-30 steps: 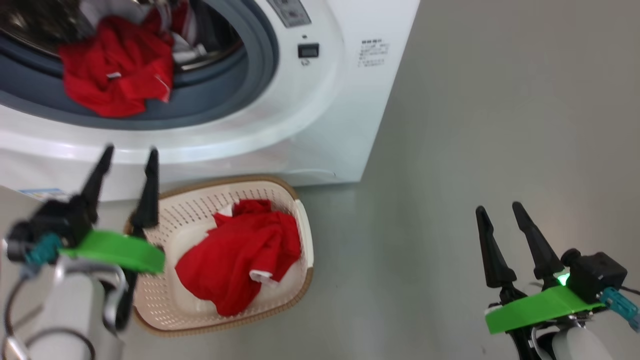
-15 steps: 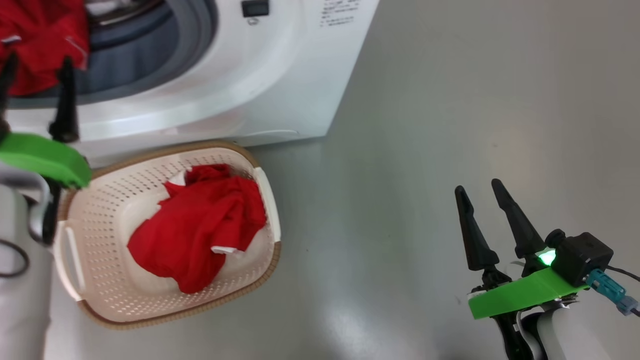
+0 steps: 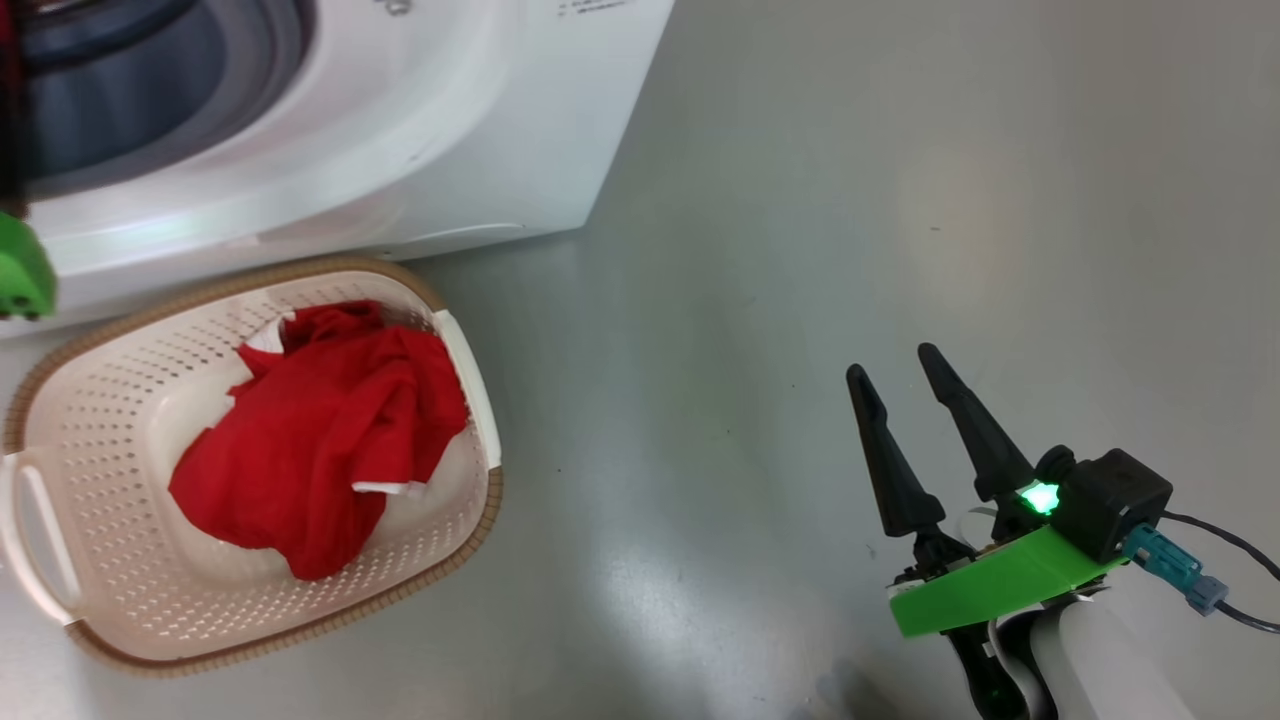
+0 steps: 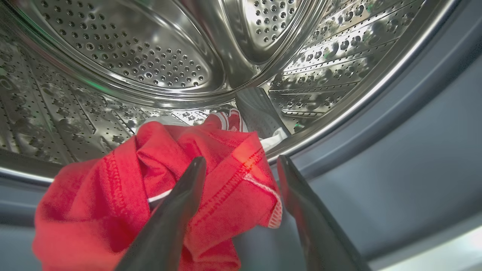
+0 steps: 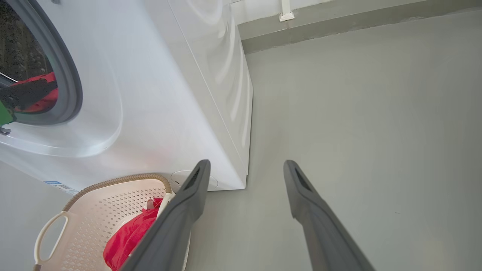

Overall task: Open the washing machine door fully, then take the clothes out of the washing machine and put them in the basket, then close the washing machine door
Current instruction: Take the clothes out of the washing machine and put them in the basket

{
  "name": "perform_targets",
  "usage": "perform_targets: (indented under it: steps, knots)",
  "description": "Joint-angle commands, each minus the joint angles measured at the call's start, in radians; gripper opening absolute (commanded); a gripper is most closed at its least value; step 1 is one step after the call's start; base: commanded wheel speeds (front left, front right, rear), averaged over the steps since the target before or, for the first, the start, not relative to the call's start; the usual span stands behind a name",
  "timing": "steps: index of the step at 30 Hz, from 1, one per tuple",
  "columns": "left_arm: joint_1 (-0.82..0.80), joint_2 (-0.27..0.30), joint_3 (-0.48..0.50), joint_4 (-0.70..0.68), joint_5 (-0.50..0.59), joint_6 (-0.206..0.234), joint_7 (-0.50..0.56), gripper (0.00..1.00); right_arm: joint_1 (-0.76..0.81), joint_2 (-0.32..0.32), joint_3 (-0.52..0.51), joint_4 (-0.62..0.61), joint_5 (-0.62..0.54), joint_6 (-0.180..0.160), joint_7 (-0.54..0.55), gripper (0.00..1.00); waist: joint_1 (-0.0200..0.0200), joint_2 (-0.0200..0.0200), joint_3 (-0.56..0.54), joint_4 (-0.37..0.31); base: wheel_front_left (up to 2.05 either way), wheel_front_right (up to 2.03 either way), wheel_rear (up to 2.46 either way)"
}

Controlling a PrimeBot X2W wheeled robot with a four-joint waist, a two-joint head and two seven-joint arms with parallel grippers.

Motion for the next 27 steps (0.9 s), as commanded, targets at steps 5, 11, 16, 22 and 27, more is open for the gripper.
perform_targets:
  steps: [5,11,16,22,27]
  knots:
    - [-0.041,0.093,0.022,0.016,0.023,0.026,-0.005,1.00,-0.006,-0.003,0.039,-0.031,0.013,0.007,-0.006,1.00,0.0000,0.0000,0.030,-0.025,0.00,0.00,0.00]
    - [-0.066,0.114,0.009,0.072,0.030,0.023,-0.005,1.00,-0.005,-0.003,0.040,-0.037,0.016,0.007,-0.006,1.00,0.0000,0.0000,0.040,-0.036,0.00,0.00,0.00]
    - [-0.082,0.117,0.000,0.083,0.025,0.016,-0.005,1.00,-0.009,-0.003,0.040,-0.040,0.018,0.007,-0.006,1.00,0.0000,0.0000,0.043,-0.039,0.00,0.00,0.00]
    - [-0.083,0.117,-0.016,0.103,0.022,0.010,-0.005,0.24,-0.010,-0.003,0.040,-0.044,0.021,0.007,-0.006,1.00,0.0000,0.0000,0.038,-0.038,0.00,0.00,0.00]
    - [-0.086,0.116,-0.024,0.116,0.014,0.007,-0.005,0.00,-0.009,-0.003,0.040,-0.042,0.021,0.007,-0.006,1.00,0.0000,0.0000,0.029,-0.033,0.00,0.00,0.00]
